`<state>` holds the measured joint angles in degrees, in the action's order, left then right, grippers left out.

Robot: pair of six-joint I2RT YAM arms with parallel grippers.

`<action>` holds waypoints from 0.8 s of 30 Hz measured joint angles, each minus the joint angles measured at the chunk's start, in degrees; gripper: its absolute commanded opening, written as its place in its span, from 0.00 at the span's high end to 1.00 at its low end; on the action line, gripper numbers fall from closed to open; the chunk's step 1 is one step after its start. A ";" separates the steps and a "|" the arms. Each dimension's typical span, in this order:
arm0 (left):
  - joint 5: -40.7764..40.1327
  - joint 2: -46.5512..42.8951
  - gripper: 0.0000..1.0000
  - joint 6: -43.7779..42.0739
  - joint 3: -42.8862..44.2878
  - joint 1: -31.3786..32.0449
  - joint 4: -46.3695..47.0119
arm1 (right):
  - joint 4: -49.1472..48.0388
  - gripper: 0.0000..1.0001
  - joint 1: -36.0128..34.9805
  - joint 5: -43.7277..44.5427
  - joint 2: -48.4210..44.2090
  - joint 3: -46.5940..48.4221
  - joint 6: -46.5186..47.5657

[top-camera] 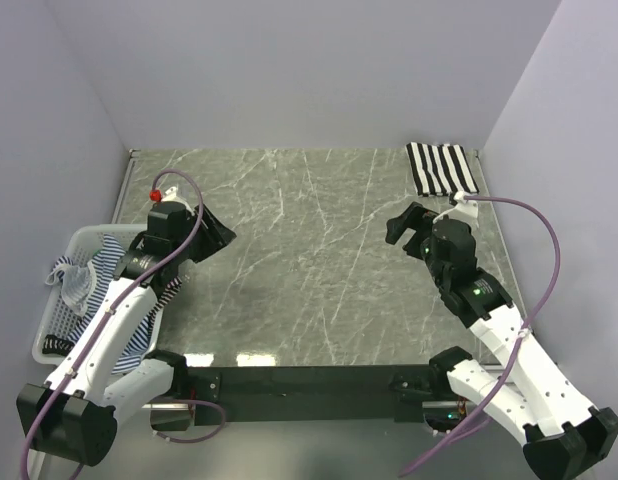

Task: Fold and stack the tank tops
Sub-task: Grab the tank top from the pile

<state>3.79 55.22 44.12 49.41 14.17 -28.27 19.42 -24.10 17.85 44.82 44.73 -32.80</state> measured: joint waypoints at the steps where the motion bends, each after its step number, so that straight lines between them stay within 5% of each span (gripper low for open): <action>1: 0.02 0.00 0.42 0.00 0.00 -0.02 0.00 | -0.02 0.02 0.00 -0.17 -0.09 0.00 0.11; 13: -1.38 0.11 0.41 0.87 2.12 0.00 -1.16 | 0.04 0.02 0.00 -1.38 0.22 0.04 1.27; 20: -18.75 3.72 0.29 9.86 10.51 -1.75 -11.54 | 0.37 0.02 0.00 -4.00 3.96 0.33 1.81; 24: -25.03 4.50 0.28 15.52 10.73 -8.79 -15.82 | 0.35 0.02 0.00 -6.14 5.25 0.33 1.79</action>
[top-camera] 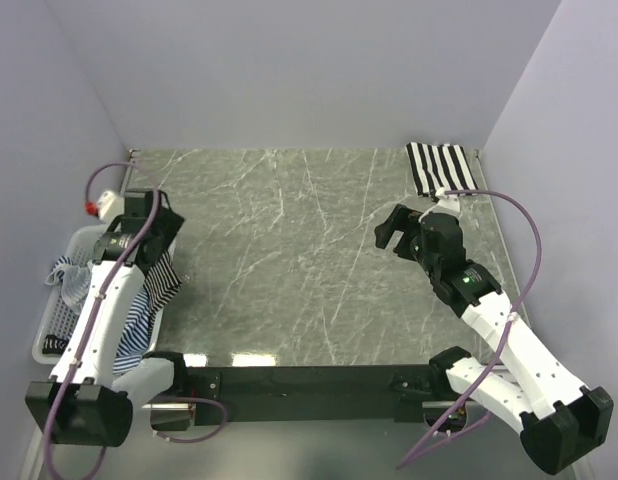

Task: Fold and stack the tank tops
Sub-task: Grab the tank top from the pile

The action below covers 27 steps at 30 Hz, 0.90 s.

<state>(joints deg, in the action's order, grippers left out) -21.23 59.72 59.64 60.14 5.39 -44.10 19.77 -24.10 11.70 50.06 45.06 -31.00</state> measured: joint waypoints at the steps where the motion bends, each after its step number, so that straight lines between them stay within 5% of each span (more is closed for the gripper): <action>1: -0.87 0.37 0.28 1.20 -0.39 -2.64 -0.63 | -0.02 0.02 0.00 -0.70 0.02 0.00 -0.02; 11: -2.69 7.74 0.28 6.73 -6.47 -26.86 -3.89 | -0.22 0.02 0.00 -5.01 0.59 0.00 0.24; 20: -3.06 15.17 0.31 8.66 -6.49 -31.52 -2.54 | -0.55 0.01 0.00 -6.88 1.33 0.00 0.24; 24: -2.60 15.96 0.51 8.96 -6.91 -31.52 -0.81 | -0.55 0.01 0.00 -6.91 1.33 0.00 0.24; 27: -1.86 16.33 0.79 8.92 -7.72 -31.56 0.59 | -0.55 0.01 0.00 -6.91 1.33 0.00 0.24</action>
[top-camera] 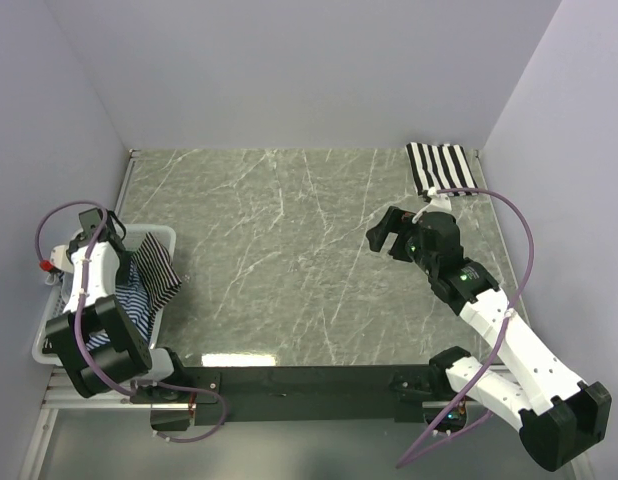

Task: Fold and stack the tank tops
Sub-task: Grab the tank top from the pile

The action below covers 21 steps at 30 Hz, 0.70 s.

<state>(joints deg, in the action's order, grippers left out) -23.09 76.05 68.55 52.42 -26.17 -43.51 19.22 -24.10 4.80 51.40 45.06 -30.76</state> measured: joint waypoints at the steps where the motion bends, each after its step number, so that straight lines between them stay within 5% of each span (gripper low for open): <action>1: 0.22 0.07 0.99 -0.04 -0.09 0.00 0.33 | 0.00 0.01 0.00 0.02 0.00 0.00 0.00; 10: 0.72 -1.09 0.99 -2.16 1.90 0.00 0.00 | 0.04 0.01 0.00 0.02 -0.17 0.00 0.00; 21: -0.74 -12.87 0.99 -5.95 17.68 1.16 -4.76 | 0.20 0.01 0.00 -0.20 -0.13 0.98 0.00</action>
<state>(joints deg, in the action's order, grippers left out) -23.83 63.18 62.61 70.11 -25.02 -48.27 19.42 -24.10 4.60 51.27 46.04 -30.76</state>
